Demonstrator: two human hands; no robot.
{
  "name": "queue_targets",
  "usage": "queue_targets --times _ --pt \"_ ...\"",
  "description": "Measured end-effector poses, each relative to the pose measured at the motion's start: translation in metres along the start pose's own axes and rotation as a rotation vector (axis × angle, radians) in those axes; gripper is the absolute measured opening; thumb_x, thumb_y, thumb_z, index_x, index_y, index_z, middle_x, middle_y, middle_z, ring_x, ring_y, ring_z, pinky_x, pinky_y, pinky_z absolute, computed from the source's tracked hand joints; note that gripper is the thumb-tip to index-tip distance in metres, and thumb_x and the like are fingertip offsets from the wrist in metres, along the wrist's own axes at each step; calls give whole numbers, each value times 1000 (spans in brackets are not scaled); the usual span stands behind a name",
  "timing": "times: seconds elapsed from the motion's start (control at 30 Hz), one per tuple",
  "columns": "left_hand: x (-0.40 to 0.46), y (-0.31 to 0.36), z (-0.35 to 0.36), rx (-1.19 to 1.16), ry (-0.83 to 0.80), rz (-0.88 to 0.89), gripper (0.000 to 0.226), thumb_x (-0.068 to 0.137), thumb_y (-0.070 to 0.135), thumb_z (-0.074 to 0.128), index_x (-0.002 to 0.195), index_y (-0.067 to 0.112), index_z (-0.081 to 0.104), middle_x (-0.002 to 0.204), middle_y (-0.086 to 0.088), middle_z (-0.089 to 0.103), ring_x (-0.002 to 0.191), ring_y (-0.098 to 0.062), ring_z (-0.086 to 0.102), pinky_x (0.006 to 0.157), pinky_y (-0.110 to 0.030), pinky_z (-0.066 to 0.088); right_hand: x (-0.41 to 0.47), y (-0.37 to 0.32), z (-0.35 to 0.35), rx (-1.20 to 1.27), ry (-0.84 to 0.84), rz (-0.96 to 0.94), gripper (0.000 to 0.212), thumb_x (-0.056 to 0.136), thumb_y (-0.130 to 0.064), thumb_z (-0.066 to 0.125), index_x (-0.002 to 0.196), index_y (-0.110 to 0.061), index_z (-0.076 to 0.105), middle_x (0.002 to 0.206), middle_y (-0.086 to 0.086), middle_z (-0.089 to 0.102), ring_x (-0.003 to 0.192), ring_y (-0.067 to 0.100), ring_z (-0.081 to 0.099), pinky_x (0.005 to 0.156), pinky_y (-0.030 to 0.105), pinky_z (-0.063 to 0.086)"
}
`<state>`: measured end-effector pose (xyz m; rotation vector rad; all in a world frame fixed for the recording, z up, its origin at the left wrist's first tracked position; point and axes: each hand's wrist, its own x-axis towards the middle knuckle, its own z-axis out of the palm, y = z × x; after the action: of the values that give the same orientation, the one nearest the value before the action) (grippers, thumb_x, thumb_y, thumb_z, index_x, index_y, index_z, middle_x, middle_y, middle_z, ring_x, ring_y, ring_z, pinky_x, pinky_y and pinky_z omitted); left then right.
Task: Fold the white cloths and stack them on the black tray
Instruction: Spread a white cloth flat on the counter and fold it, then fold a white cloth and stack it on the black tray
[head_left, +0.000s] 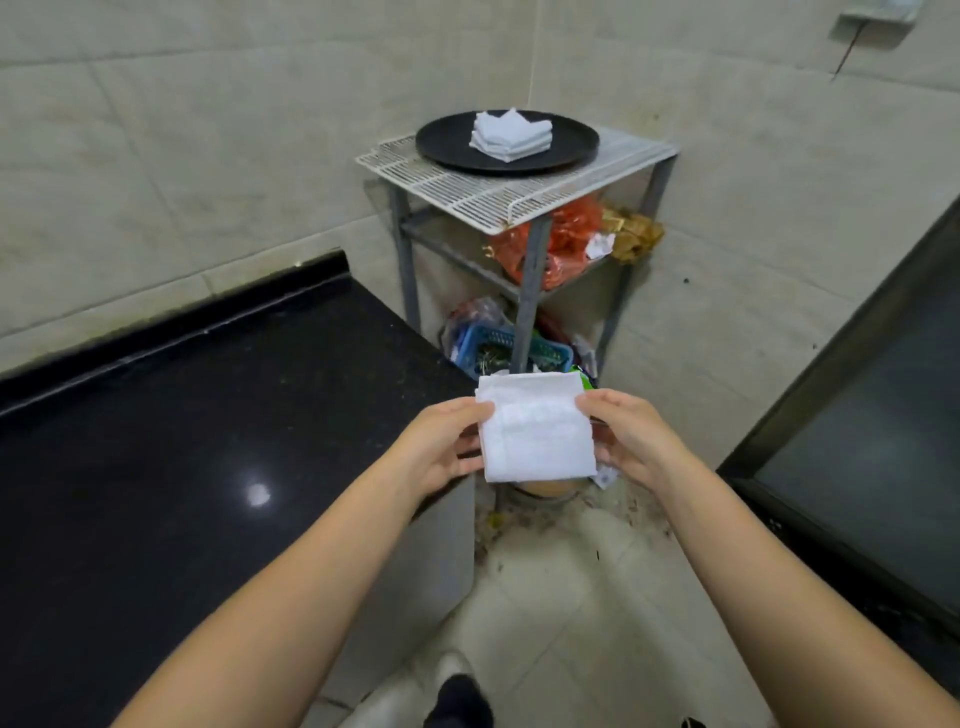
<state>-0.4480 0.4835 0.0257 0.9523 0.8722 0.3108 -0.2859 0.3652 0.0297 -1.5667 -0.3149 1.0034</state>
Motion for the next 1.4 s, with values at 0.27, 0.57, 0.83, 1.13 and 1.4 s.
queue_targets --times 0.27,0.57,0.83,1.13,1.4 --pt "119 159 36 89 -46 160 9 90 9 58 96 15 62 90 -3 66 81 -17 62 76 -34 55 137 -151 -3 4 -114 -169 11 93 -11 56 87 -14 64 73 0 64 50 5 61 42 17 46" --pt "242 299 81 69 76 387 16 91 7 57 106 5 63 92 -6 68 80 -17 65 67 -31 60 302 -311 2 -316 -142 -418 14 93 -16 56 81 -19 65 75 -2 62 63 10 55 42 15 41" --pt "367 379 95 -5 384 398 15 91 11 57 77 14 55 72 -2 56 63 -14 55 54 -24 53 471 -391 33 -543 -251 -502 24 91 -12 57 67 -15 58 63 4 51 54 16 45 39 16 34" --pt "413 361 78 -14 579 274 17 89 10 63 74 10 55 79 -10 59 67 -18 58 45 -21 52 541 -373 48 -720 -414 -494 12 87 -12 59 77 -12 66 72 0 60 68 15 52 56 26 39" --pt "361 356 72 -9 664 373 15 93 22 59 85 12 51 83 -7 58 66 -17 60 45 -20 53 503 -390 57 -789 -263 -756 22 91 -26 57 106 -11 62 96 2 60 93 19 57 78 25 39"
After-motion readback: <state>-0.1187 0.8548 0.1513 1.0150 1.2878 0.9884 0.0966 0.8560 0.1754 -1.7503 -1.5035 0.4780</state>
